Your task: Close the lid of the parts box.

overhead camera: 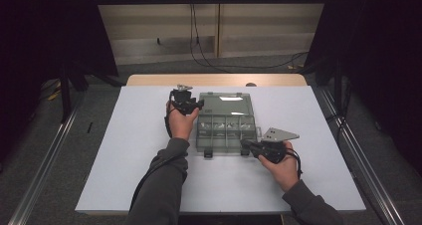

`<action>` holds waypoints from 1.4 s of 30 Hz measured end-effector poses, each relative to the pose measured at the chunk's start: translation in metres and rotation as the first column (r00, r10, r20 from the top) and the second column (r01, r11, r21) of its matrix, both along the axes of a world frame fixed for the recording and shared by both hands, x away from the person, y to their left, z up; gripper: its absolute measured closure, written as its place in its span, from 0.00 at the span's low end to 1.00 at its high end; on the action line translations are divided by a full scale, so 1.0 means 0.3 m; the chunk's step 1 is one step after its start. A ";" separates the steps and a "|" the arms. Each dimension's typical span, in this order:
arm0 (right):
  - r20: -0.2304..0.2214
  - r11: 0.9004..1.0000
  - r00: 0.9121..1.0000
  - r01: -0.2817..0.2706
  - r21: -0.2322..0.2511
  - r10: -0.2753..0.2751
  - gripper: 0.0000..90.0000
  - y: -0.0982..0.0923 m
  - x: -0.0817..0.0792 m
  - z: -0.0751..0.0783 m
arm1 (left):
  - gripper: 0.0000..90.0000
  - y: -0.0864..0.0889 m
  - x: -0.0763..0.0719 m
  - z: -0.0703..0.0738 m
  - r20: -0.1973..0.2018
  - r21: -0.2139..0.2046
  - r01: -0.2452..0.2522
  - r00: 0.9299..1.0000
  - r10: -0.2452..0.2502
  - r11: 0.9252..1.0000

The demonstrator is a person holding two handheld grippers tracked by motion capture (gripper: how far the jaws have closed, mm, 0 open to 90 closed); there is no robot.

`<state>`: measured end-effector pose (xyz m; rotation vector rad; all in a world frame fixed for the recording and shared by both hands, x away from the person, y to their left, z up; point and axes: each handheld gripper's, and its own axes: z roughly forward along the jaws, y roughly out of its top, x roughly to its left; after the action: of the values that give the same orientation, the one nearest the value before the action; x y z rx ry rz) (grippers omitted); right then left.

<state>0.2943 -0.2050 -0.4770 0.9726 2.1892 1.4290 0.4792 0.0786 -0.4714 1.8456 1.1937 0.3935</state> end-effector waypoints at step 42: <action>0.011 1.000 1.000 0.013 -0.003 -0.013 1.00 0.005 -0.009 -0.001 | 0.95 -0.071 0.073 -0.019 -0.190 0.005 -0.218 0.958 0.215 0.976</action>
<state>0.2914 -0.2034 -0.4775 0.9739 2.1732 1.4209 0.5012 0.0574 -0.4770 1.7741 1.5338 0.3329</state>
